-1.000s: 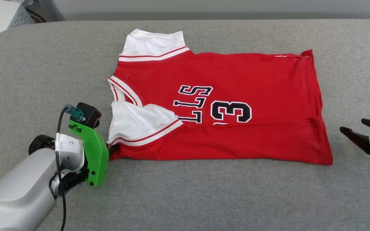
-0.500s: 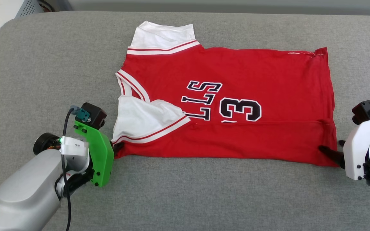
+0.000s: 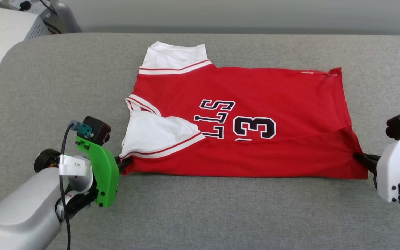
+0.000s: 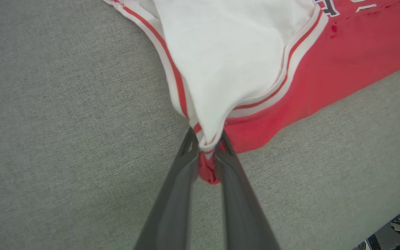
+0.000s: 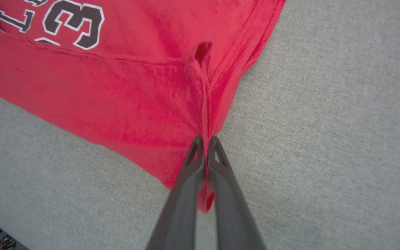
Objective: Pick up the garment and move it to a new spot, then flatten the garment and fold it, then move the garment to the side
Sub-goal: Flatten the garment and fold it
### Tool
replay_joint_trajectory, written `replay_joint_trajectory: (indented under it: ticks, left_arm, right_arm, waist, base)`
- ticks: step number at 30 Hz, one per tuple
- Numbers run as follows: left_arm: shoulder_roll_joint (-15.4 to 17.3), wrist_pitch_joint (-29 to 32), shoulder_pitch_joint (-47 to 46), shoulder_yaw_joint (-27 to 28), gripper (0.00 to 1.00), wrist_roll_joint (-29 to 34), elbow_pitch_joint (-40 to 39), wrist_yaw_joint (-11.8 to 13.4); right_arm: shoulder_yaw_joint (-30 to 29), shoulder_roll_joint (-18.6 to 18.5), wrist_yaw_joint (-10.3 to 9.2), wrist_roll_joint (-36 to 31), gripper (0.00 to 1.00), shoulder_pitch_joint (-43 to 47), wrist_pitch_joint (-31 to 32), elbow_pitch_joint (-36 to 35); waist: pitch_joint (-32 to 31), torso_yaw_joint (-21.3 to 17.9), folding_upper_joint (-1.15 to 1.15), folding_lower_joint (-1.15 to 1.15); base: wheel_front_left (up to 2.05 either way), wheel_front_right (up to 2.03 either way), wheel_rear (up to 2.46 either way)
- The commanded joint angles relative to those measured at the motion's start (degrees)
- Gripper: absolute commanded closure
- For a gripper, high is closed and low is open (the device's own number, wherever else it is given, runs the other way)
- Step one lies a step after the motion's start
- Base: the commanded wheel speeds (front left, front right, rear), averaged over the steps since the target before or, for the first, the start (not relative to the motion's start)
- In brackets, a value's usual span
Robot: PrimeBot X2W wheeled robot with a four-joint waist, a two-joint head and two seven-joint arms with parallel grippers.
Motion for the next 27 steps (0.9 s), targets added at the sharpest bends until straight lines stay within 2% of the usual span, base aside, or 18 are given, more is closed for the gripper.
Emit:
replay_joint_trajectory:
  ticks: [1,8,15,21,27]
  left_arm:
    - [1.0,-0.5,1.1,0.2,1.0,-0.5,-1.1,-0.1]
    - [4.9,-0.3,5.8,-0.2,1.0,-1.2,-8.3,1.9]
    - [8.4,0.1,11.7,-0.8,1.0,-2.4,-16.1,6.3]
    - [7.3,-0.2,12.8,-1.6,1.0,-2.1,-14.9,7.5]
    - [4.2,0.0,12.1,-2.5,1.0,-2.3,-9.7,6.6]
  right_arm:
    - [-0.6,-1.0,-0.04,0.6,1.0,2.0,-0.7,-1.5]
    - [-4.8,-3.5,-0.04,1.6,1.0,10.0,-1.4,-8.5]
    - [-11.7,-3.6,-0.04,0.9,1.0,18.5,0.5,-12.6]
    - [-14.2,-1.2,-0.04,-0.9,1.0,20.5,3.9,-12.3]
    - [-13.1,2.0,-0.04,-3.3,1.0,18.8,4.9,-7.2]
  waist:
    - [-1.6,-0.2,0.0,0.0]
    - [-3.6,-0.1,0.0,0.0]
    - [-3.4,-0.3,0.0,0.0]
    - [-1.1,-0.7,0.0,0.0]
    - [1.0,-0.7,0.0,0.0]
  base:
    - [0.0,0.0,0.0]
    - [0.0,0.0,0.0]
    - [0.0,0.0,0.0]
    - [0.0,0.0,0.0]
    - [0.0,0.0,0.0]
